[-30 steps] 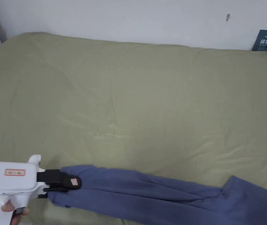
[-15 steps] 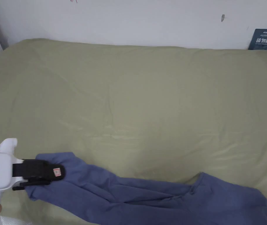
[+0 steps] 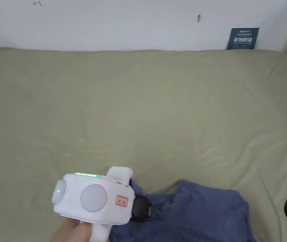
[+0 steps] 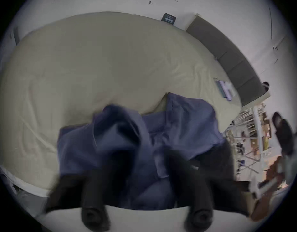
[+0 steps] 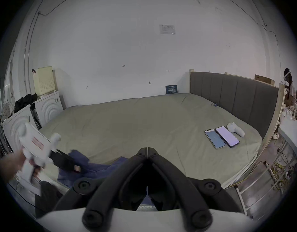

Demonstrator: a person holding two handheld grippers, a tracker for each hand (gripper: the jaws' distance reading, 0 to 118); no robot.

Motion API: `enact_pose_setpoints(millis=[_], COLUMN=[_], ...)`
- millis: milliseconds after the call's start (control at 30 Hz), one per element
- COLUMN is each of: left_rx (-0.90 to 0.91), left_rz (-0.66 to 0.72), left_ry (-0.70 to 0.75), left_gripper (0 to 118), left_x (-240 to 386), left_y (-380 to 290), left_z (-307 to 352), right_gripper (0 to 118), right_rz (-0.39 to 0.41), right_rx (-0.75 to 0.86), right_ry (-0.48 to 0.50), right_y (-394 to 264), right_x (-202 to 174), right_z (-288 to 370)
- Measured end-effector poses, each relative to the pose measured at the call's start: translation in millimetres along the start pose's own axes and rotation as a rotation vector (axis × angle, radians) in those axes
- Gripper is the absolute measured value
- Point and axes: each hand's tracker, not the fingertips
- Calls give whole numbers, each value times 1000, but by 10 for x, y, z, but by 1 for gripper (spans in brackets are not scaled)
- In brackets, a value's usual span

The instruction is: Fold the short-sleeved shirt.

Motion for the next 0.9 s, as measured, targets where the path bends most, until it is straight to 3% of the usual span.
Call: enact_pose_setpoints(millis=[67,200,233,267,300,333,367,533,767,900], left_rx=[-15,32,60,82,123,159,157,89,-40,-33], left_rz=[26,104,106,123,145,169,209,288,282,181], left_ry=[-61,-120,-148,-151,-167,-176,-176,-156,-325,-201], left_gripper=[118,118,116,106,78,26,0,0,0,0], left_x=[-1,-144,-181,-272,-379,-496,-543,-820,-192,87], left_y=[-19,-76,-77,-91,-126,-158,-157,-260,-226,-246], left_z=[-257,-59,140,278,402,507,599,437,-467,-792], right_gripper=[0,0,0,0,0,0,0,0,0,0], right_rz=[-5,-7,-4,-2,-3,-8,-14,-19,-18,-14], right_rx=[-12,-16,-14,-15,-17,-18,-17,-29,-46,-58], right_ry=[-4,-6,-9,-9,-4,1,9,34,26,0], right_y=[-6,2,1,3,4,2,0,-31,-19,17], right_x=[38,92,90,95,98,95,92,51,18,51], right_z=[-19,-17,-20,-29,-46,-56,-66,-135,-112,-103])
